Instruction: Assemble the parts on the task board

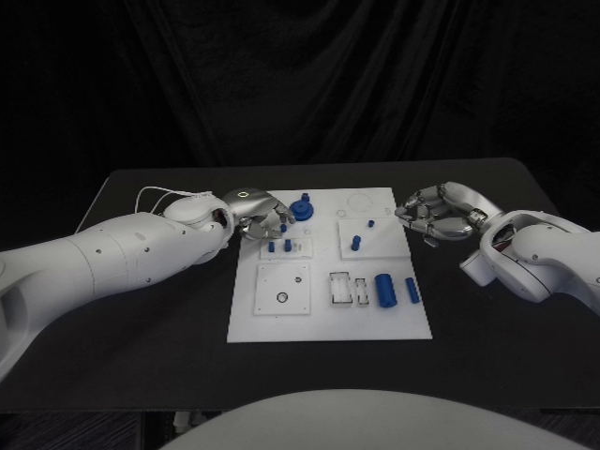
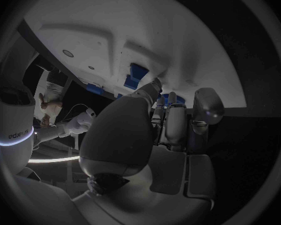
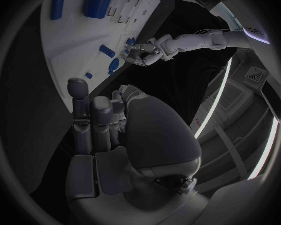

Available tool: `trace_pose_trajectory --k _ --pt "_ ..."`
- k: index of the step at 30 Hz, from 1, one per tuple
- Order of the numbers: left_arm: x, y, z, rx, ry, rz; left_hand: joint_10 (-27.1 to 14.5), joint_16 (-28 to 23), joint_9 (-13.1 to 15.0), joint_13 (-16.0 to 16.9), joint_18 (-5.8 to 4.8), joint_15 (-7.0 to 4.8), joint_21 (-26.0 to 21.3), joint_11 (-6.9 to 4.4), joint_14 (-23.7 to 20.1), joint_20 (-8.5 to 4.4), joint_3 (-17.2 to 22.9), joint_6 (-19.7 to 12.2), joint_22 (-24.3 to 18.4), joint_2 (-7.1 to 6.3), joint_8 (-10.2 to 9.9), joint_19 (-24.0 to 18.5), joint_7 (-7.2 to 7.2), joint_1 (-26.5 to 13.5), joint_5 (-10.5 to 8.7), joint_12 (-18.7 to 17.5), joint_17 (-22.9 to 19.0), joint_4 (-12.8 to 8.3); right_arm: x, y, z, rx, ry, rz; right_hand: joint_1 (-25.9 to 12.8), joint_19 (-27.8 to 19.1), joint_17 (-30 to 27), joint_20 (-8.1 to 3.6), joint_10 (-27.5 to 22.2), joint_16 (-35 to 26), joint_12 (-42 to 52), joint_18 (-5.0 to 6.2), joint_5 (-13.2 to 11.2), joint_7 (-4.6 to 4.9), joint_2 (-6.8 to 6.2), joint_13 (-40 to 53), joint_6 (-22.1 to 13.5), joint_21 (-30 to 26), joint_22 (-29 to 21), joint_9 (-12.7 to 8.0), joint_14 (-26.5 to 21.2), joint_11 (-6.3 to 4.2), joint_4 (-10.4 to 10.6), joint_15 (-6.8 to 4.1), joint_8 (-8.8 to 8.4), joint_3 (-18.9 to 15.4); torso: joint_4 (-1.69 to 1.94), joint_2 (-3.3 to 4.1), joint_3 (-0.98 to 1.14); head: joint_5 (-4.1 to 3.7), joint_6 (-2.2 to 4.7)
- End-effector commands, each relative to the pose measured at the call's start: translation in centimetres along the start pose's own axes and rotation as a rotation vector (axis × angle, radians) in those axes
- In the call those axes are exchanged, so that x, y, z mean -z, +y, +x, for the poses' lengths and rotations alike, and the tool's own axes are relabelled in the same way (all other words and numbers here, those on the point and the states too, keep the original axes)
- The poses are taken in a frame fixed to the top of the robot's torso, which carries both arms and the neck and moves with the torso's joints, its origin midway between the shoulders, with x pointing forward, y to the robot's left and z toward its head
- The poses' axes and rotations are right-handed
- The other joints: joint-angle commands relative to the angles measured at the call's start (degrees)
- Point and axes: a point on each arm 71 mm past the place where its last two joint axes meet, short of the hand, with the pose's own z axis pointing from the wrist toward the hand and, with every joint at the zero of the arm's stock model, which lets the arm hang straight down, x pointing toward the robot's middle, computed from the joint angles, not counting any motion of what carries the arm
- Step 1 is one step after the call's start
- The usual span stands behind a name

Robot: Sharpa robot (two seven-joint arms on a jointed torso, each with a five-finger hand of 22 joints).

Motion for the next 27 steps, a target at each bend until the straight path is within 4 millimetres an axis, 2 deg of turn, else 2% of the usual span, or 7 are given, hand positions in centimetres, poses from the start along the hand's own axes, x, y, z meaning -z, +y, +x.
trace_pose_trajectory --k 1,11,18,23,25,26,27 --pt "0.2 0.3 0.0 -0.002 -0.021 -0.012 -0.8 -0.3 -0.3 0.2 0.29 -0.03 -0.4 0.04 -0.4 0.07 -0.6 -0.5 4.3 0.3 0.0 -0.6 -0.11 -0.5 -0.35 0.2 -0.2 0.0 0.1 -0.2 0.1 0.001 0.011 0.015 0.6 0.3 0.0 -0.1 -0.3 0.1 -0.2 1.14 0.2 -0.22 -0.12 -0.1 -0.3 -0.2 2.4 -0.1 0.0 0.07 0.0 -0.2 0.32 0.3 0.11 0.0 0.02 0.04 0.01" --pt "2.0 1.9 -1.3 -0.061 -0.194 -0.039 -4.6 -0.3 -1.3 0.7 0.54 0.05 -2.1 0.13 -0.8 0.12 -2.2 -1.8 4.0 0.84 0.0 -0.9 -0.67 0.1 0.04 1.0 -0.6 0.0 0.4 -0.4 -0.2 0.004 0.003 0.022 0.7 0.2 -0.3 -0.11 -1.0 0.0 -0.6 1.19 0.1 -0.2 -0.33 -0.9 -0.3 -0.6 2.4 -0.1 -0.1 0.08 -0.1 -0.19 0.4 0.4 0.08 0.01 -0.05 0.85 0.01" --pt "4.9 3.3 -2.8 -0.096 -0.31 -0.057 -7.6 -1.3 -1.9 1.5 0.93 0.24 -4.9 0.21 -2.3 0.21 -3.4 -1.7 3.4 0.94 0.2 -2.0 -0.36 0.8 0.05 3.6 -2.7 0.1 0.4 0.1 -1.2 0.072 -0.009 0.022 0.9 -0.1 -1.2 0.09 -9.6 -0.4 -6.1 1.21 -0.9 0.25 -1.45 -10.3 -1.7 -1.4 2.3 -0.7 -0.6 0.54 -0.3 0.11 0.41 0.8 0.16 0.08 -0.08 2.64 0.01" --pt "7.0 3.7 -4.5 -0.104 -0.382 -0.047 -8.9 -2.8 -2.2 2.2 1.15 0.31 -7.4 0.0 -4.5 0.33 -3.9 -0.5 3.0 1.14 0.3 -3.7 -0.46 1.5 1.02 6.8 -5.7 0.7 -0.5 1.8 -3.3 0.183 -0.021 0.01 2.6 0.2 -1.6 0.22 -13.0 -0.4 -12.2 1.19 -0.8 0.66 -2.72 -15.4 -2.4 -1.3 2.5 -1.3 -0.5 0.87 -1.5 0.3 0.76 2.3 0.19 0.12 -0.22 4.94 0.01" --pt "7.6 3.5 -4.9 -0.079 -0.401 -0.029 -10.1 -5.8 -2.5 2.6 1.44 0.66 -10.7 0.16 -9.0 0.78 -4.1 0.5 2.8 1.49 0.4 -6.3 0.07 1.9 1.65 9.5 -10.7 1.3 -1.0 2.4 -3.9 0.226 -0.015 0.016 3.2 -0.1 -2.6 0.4 -13.2 -0.9 -15.5 1.28 -1.0 0.98 -3.6 -18.0 -2.8 -2.3 2.4 -1.7 -1.0 1.18 -2.1 0.56 0.89 3.1 0.18 0.08 -0.22 5.34 0.01" --pt "8.0 3.3 -5.1 -0.055 -0.416 -0.011 -10.0 -9.8 -2.5 2.8 2.44 0.81 -17.3 0.11 -14.4 0.98 -3.6 1.6 1.0 1.81 0.6 -10.4 0.46 2.8 2.58 10.7 -17.1 1.1 -1.4 2.9 -4.3 0.259 -0.007 0.023 3.2 -0.5 -3.3 0.49 -13.4 -1.3 -16.3 1.38 -1.2 1.05 -3.81 -18.7 -2.8 -3.1 2.3 -1.8 -1.4 1.26 -2.2 0.68 0.94 3.3 0.19 0.09 -0.23 5.41 0.01" --pt "8.3 3.1 -5.3 -0.033 -0.426 0.003 -8.0 -13.8 -2.4 3.3 2.54 0.73 -18.4 -0.02 -19.4 1.1 -2.3 4.2 1.1 2.27 1.5 -11.6 1.78 4.7 5.87 12.9 -23.3 0.5 -1.8 3.2 -4.6 0.287 0.003 0.031 3.2 -1.0 -4.1 0.6 -14.1 -1.9 -17.4 1.53 -1.5 1.17 -3.98 -19.5 -2.8 -4.2 2.0 -2.0 -2.0 1.47 -2.3 0.84 1.0 3.4 0.17 0.08 -0.21 5.48 0.01"
